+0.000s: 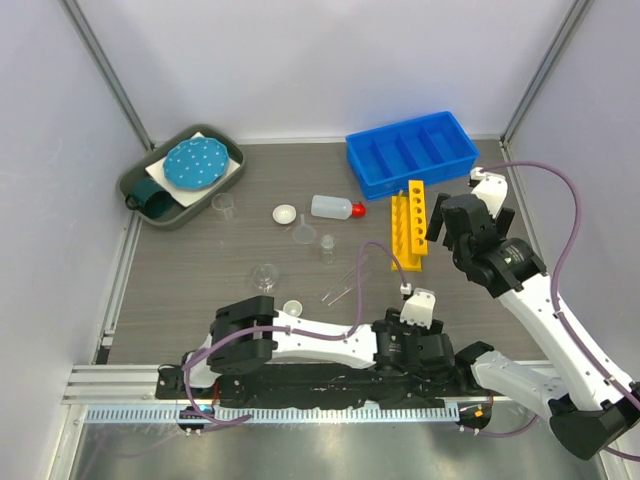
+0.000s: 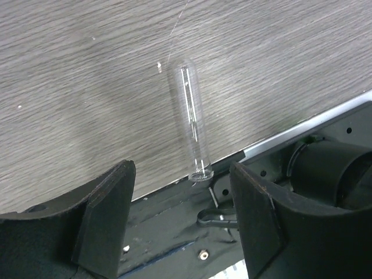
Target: Organize the chemistry lab equipment
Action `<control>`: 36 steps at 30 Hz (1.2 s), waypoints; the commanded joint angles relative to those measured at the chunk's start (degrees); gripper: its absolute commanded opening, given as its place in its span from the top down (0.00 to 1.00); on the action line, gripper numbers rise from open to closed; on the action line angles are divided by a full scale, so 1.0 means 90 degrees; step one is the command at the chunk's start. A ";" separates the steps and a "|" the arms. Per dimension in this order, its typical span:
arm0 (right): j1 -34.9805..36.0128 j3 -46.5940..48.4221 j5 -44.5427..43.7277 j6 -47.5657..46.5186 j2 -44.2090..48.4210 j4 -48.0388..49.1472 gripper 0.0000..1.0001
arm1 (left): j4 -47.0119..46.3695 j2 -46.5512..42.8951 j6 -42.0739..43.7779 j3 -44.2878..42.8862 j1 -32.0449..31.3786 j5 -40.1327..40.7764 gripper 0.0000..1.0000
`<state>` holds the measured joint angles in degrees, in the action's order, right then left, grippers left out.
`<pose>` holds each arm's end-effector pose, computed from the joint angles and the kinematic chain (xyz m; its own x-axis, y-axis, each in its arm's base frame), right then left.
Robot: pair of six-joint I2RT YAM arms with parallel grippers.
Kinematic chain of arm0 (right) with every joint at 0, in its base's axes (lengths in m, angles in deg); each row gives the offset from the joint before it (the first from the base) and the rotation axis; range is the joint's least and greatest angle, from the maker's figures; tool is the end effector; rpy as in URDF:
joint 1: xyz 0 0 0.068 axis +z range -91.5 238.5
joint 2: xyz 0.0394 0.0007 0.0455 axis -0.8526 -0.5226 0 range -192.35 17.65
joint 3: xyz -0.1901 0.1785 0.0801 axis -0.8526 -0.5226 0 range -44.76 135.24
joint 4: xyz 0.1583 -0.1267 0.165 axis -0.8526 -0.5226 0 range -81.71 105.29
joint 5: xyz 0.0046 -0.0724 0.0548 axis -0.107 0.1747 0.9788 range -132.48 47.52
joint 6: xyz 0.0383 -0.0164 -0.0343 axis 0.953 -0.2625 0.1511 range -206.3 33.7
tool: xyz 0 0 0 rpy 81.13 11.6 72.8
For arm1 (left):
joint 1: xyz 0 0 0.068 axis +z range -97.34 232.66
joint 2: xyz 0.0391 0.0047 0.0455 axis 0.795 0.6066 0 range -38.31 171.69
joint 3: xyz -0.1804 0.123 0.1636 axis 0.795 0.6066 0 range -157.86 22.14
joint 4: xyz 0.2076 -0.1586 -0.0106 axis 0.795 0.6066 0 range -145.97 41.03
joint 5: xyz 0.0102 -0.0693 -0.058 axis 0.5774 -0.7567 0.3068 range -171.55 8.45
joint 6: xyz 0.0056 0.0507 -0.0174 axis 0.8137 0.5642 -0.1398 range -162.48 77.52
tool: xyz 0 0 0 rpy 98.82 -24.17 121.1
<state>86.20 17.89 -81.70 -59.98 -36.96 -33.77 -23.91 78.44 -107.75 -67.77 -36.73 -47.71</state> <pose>0.1681 0.0628 0.3556 -0.4931 0.1291 -0.8603 0.3134 0.9489 -0.0373 0.0245 -0.4378 0.2036 -0.7554 0.0886 -0.6493 0.3378 0.9017 -0.2699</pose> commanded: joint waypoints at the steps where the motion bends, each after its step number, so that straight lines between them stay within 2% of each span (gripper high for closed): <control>1: 0.0018 -0.0018 -0.0154 0.0171 0.0188 0.0031 0.00 | -0.0007 0.0347 -0.0218 -0.0585 -0.0039 0.0409 0.30; 13: 0.0017 -0.0125 -0.0115 0.0141 0.0413 -0.0047 0.00 | 0.0774 0.1412 -0.0159 -0.1601 -0.0039 0.0419 0.34; 18: 0.0018 -0.0194 -0.0066 0.0122 0.0491 -0.0047 0.00 | 0.0960 0.1598 -0.0315 -0.1593 -0.0039 0.0448 0.39; 24: 0.0027 -0.0252 0.0002 0.0131 0.0511 -0.0038 0.00 | 0.1038 0.1676 -0.0394 -0.1465 -0.0010 0.0409 0.55; 27: 0.0017 -0.0262 0.0041 0.0141 0.0540 -0.0028 0.00 | 0.1019 0.1637 -0.0462 -0.1310 0.0000 0.0341 0.68; 28: 0.0018 -0.0272 0.0042 0.0151 0.0521 -0.0028 0.00 | 0.1009 0.1618 -0.0491 -0.1261 0.0010 0.0322 0.76; 30: 0.0018 -0.0272 0.0071 0.0161 0.0521 -0.0037 0.00 | 0.0989 0.1540 -0.0520 -0.1105 0.0000 0.0263 0.83; 33: 0.0018 -0.0301 0.0139 0.0190 0.0521 -0.0018 0.00 | 0.1009 0.1375 -0.0550 -0.0842 0.0010 0.0127 1.00; 36: 0.0018 -0.0399 0.0120 0.0219 0.0492 0.0031 0.00 | 0.1077 0.1014 -0.0404 -0.0461 0.0010 0.0087 1.00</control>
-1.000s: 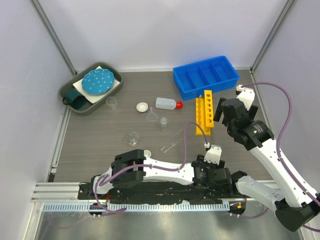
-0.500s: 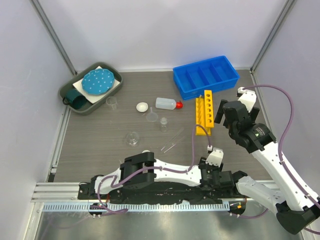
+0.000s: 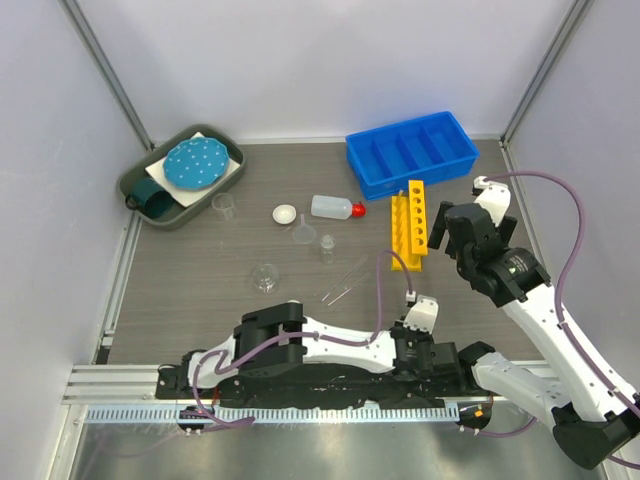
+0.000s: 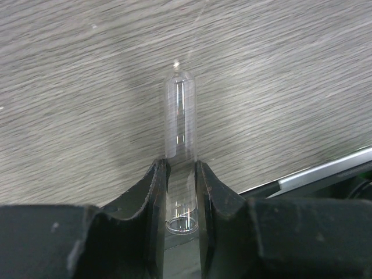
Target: Organize the chemistry lab equipment
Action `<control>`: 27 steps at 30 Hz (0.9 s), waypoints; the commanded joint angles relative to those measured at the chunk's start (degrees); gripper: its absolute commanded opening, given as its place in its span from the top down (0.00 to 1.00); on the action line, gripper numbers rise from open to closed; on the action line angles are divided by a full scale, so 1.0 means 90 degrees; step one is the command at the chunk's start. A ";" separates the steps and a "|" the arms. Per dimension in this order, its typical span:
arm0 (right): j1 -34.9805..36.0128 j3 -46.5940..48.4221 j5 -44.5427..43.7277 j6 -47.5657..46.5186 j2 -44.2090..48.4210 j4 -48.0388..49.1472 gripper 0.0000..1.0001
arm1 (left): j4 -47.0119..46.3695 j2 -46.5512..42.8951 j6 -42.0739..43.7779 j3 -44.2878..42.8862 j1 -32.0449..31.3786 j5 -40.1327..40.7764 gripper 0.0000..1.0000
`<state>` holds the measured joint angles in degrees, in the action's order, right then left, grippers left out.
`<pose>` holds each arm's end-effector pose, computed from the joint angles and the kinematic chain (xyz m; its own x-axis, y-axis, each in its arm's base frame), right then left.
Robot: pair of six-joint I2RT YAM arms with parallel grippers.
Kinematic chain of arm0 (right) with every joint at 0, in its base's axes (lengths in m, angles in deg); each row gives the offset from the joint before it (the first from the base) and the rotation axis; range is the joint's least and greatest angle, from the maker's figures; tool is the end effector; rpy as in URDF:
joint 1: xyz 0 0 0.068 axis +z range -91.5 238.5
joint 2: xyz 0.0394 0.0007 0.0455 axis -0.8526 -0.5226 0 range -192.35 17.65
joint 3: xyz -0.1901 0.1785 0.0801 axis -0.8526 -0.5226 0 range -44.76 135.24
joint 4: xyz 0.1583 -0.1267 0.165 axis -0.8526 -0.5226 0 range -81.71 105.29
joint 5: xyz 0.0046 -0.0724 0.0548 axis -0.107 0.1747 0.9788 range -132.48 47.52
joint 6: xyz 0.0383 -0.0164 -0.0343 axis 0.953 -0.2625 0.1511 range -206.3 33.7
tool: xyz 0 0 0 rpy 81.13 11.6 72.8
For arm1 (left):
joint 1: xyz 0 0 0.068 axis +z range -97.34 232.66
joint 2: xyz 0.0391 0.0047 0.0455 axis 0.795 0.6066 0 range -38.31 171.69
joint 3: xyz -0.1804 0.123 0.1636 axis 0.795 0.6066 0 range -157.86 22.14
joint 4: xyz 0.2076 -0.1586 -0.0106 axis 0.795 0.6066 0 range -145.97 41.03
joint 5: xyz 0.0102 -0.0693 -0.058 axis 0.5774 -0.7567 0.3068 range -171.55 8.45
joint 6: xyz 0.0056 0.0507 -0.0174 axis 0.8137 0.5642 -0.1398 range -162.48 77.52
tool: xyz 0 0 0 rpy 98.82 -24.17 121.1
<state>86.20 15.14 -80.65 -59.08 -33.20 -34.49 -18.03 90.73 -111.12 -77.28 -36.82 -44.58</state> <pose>0.1547 0.0564 0.3494 -0.4911 0.1483 -0.8584 0.3080 0.9513 -0.0118 0.0257 -0.4678 0.1550 -0.7451 0.1158 -0.6568 0.2823 0.9470 -0.1532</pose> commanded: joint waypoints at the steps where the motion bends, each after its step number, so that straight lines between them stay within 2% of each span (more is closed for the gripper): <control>1: 0.0018 -0.0122 0.0032 0.0120 0.0074 0.0140 0.00 | 0.0482 -0.0449 0.0058 0.0665 0.0058 -0.0289 1.00; 5: 0.0018 -0.0161 0.0208 0.0139 -0.0004 0.0228 0.00 | 0.0504 -0.1161 0.1111 0.0957 0.0321 -0.0766 1.00; 6: 0.0018 -0.0142 0.0257 0.0139 -0.0004 0.0238 0.00 | 0.0376 -0.1327 0.1655 0.1219 0.0409 -0.0942 1.00; 7: 0.0008 -0.0132 0.0286 0.0139 0.0063 0.0238 0.00 | 0.0172 -0.1793 0.1911 0.1415 0.0603 -0.1418 1.00; 9: 0.0008 -0.0054 0.0325 0.0081 0.0161 0.0258 0.00 | -0.0521 -0.2293 0.2438 0.2106 0.0800 -0.1782 1.00; 14: 0.0018 0.0296 0.0852 -0.0105 0.0318 -0.0024 0.00 | -0.1605 -0.3543 0.3397 0.2979 0.1425 -0.2757 1.00; 17: 0.0018 0.0463 0.1593 -0.0154 0.0396 -0.0181 0.00 | -0.2074 -0.3818 0.3993 0.3204 0.1737 -0.3383 1.00; 18: 0.0018 0.0464 0.2165 -0.0144 0.0444 -0.0192 0.00 | -0.2260 -0.3993 0.4139 0.3369 0.1825 -0.3946 1.00; 20: 0.0018 0.0435 0.2715 -0.0076 0.0533 -0.0240 0.00 | -0.2882 -0.4170 0.4364 0.3555 0.2069 -0.4544 1.00; 21: 0.0018 0.0405 0.3192 -0.0066 0.0668 -0.0260 0.00 | -0.3090 -0.4374 0.4384 0.3759 0.2157 -0.5127 1.00; 24: 0.0018 0.0376 0.3683 -0.0037 0.0922 -0.0455 0.01 | -0.3832 -0.4726 0.4511 0.4111 0.2528 -0.5854 1.00; 27: 0.0018 0.0376 0.4572 0.0002 0.1147 -0.0591 0.02 | -0.4475 -0.4913 0.4424 0.4472 0.3006 -0.6879 1.00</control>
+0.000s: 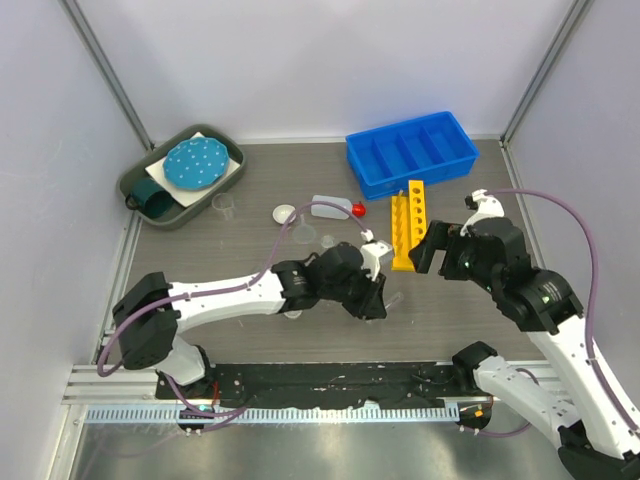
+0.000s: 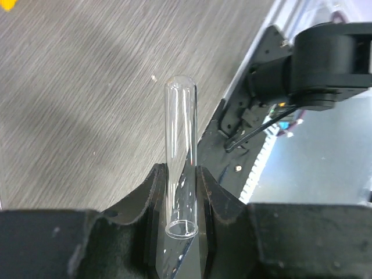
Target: Organize the chemistry lab equipment
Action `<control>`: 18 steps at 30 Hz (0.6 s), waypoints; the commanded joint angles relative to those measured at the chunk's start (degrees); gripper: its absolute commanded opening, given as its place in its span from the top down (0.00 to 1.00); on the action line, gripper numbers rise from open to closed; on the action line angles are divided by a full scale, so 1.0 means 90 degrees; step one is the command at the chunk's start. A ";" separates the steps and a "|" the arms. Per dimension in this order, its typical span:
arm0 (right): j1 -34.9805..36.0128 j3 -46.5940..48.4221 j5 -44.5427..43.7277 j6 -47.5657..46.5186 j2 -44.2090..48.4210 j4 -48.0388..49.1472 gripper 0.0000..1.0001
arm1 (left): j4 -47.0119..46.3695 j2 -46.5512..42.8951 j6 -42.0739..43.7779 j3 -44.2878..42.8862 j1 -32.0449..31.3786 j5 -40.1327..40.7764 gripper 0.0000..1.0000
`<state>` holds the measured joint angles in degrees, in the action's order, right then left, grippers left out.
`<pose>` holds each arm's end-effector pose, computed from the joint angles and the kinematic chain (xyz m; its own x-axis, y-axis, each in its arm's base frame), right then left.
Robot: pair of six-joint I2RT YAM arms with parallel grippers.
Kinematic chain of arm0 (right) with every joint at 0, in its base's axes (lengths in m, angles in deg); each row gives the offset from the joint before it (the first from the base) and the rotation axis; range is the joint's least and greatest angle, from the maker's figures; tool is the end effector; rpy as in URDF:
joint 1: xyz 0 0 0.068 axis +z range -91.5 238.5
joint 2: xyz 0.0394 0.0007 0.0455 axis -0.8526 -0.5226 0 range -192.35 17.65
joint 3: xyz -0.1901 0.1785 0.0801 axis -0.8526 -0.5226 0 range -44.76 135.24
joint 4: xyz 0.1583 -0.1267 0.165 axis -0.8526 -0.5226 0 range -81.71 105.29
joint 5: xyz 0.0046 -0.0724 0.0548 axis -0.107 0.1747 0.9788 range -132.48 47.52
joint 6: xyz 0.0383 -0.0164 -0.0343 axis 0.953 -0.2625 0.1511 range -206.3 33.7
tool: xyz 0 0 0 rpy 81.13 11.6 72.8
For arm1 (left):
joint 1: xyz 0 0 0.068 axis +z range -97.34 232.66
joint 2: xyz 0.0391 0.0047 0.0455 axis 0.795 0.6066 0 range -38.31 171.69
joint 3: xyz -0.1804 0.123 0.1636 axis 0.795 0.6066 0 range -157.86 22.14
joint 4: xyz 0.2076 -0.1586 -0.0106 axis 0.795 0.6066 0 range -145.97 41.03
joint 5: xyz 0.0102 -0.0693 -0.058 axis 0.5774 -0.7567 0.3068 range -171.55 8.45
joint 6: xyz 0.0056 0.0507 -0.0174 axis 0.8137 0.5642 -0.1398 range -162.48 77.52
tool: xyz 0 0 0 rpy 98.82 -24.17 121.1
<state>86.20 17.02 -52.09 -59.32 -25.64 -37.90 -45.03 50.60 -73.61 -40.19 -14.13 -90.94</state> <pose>0.1187 0.0556 0.3669 -0.6019 0.1893 -0.7758 -0.0715 0.9548 0.2884 0.1316 -0.3216 0.2551 -0.7007 0.3394 -0.6276 0.6956 0.5204 -0.4952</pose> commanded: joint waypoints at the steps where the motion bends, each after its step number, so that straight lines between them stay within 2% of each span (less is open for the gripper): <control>1: 0.0018 0.0167 0.1641 0.0039 0.0453 -0.0252 0.03 | -0.1653 -0.0609 0.0198 0.0469 0.0729 -0.2194 1.00; 4: 0.0017 0.0060 0.2042 0.0146 0.0785 -0.0340 0.05 | -0.2541 -0.0960 -0.0182 0.0996 0.1197 -0.2890 1.00; 7: 0.0018 -0.0213 0.2891 0.0234 0.1020 -0.0194 0.07 | -0.3848 -0.1186 -0.0903 0.1591 0.1550 -0.3682 1.00; 8: 0.0018 -0.0388 0.3348 0.0244 0.1185 0.0000 0.08 | -0.4703 -0.1187 -0.1138 0.1719 0.1609 -0.4128 1.00; 9: 0.0018 -0.0477 0.3613 0.0273 0.1254 0.0098 0.08 | -0.5069 -0.1148 -0.1343 0.1875 0.1649 -0.4326 1.00; 12: 0.0018 -0.0809 0.4510 0.0351 0.1479 0.0684 0.08 | -0.6621 -0.0788 -0.2299 0.2090 0.1707 -0.4834 1.00; 13: 0.0018 -0.0897 0.4698 0.0410 0.1499 0.0840 0.08 | -0.7128 -0.0670 -0.2882 0.2149 0.1698 -0.4942 1.00; 14: 0.0018 -0.1052 0.4884 0.0439 0.1538 0.1161 0.09 | -0.8255 -0.0543 -0.3275 0.2208 0.1698 -0.5021 1.00; 18: 0.0018 -0.1142 0.5042 0.0284 0.1490 0.1427 0.10 | -1.0314 0.0441 -0.4653 0.2218 0.1717 -0.5343 1.00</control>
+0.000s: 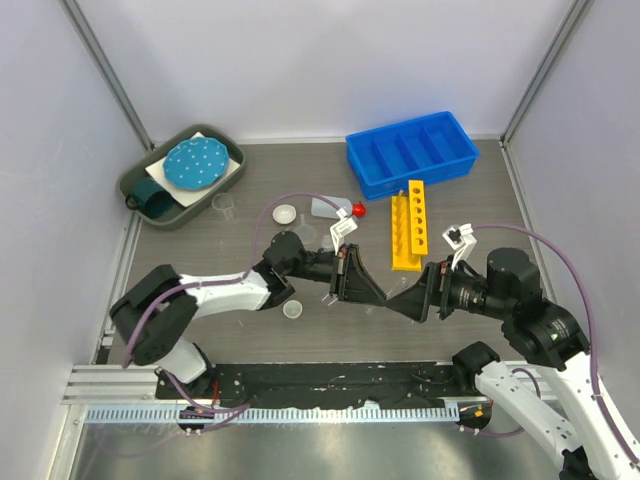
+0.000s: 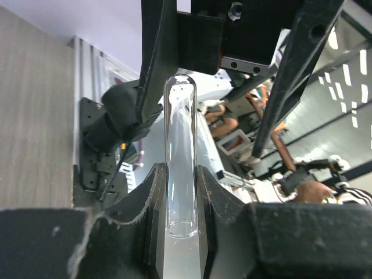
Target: Organize the chemistry lab equipment
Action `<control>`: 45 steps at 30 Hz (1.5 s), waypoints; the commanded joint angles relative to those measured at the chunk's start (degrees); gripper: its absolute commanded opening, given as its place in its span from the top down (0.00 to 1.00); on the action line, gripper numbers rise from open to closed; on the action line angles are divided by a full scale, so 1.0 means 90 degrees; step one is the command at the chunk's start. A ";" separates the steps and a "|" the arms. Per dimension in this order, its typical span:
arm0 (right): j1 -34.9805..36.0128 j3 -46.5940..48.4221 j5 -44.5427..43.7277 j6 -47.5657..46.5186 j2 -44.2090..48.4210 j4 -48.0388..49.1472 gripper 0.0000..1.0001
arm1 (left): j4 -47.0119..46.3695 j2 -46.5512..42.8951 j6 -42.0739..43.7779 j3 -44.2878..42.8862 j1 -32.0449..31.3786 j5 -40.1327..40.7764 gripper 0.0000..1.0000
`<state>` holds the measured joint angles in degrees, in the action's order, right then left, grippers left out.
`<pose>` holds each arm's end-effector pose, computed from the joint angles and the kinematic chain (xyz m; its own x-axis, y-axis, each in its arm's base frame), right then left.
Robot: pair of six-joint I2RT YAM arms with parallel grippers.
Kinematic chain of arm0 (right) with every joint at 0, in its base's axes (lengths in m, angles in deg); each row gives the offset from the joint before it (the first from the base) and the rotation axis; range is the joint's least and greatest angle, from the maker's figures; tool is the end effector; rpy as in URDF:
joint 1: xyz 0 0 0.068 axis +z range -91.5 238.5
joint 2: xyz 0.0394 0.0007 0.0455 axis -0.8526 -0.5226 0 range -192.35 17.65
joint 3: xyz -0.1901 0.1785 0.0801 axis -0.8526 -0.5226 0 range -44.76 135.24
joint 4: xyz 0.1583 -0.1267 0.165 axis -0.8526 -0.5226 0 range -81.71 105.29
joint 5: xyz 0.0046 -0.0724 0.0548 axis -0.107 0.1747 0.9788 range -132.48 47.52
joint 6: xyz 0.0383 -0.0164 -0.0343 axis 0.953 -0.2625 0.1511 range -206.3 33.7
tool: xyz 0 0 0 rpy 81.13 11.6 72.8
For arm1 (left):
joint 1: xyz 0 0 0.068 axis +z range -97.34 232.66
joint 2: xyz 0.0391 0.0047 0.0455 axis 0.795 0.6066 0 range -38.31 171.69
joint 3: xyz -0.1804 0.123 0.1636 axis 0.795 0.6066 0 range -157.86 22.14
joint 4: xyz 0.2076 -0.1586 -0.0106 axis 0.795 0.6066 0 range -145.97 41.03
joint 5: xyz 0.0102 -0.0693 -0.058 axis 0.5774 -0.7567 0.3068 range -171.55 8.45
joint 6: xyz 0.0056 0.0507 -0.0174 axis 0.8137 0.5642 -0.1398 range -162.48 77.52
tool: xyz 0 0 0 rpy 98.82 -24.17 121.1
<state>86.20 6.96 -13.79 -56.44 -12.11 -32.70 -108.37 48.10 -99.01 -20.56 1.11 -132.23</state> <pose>0.0719 0.0571 0.3456 -0.7302 0.1100 -0.6743 -0.4914 0.6012 0.6302 0.1758 -0.2656 0.2657 -0.7589 0.1054 -0.6426 0.6143 -0.2117 -0.7601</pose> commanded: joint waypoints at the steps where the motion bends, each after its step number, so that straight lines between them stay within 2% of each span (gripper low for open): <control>1: 0.0018 -0.0025 0.0864 -0.0066 -0.0033 0.0888 0.10 | -0.3608 0.0876 -0.2095 0.0027 0.0034 -0.0814 1.00; 2: 0.0018 -0.0005 0.0894 -0.0067 -0.0043 0.1005 0.11 | -0.4017 0.0984 -0.2368 0.0008 0.0034 -0.0853 1.00; 15: 0.0018 0.0239 0.0914 -0.0282 -0.0346 0.1005 0.28 | -0.4021 0.0750 -0.2361 0.0193 0.0083 -0.0951 1.00; 26: 0.0017 0.0024 0.0826 -0.0282 -0.0687 0.1542 0.31 | -0.4021 0.0536 -0.2381 0.0301 0.0073 -0.0952 1.00; 32: 0.0018 0.0044 0.0914 -0.0233 -0.0727 0.1592 0.48 | -0.4021 0.0457 -0.2371 0.0350 0.0083 -0.0971 1.00; 45: 0.0027 -0.0259 0.1051 -0.0203 -0.0463 0.1406 0.49 | -0.4021 0.0487 -0.2420 0.0213 0.0210 -0.0991 1.00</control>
<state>86.20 5.37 -5.71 -58.12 -16.89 -21.42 -130.31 54.40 -120.34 -17.52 2.55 -140.18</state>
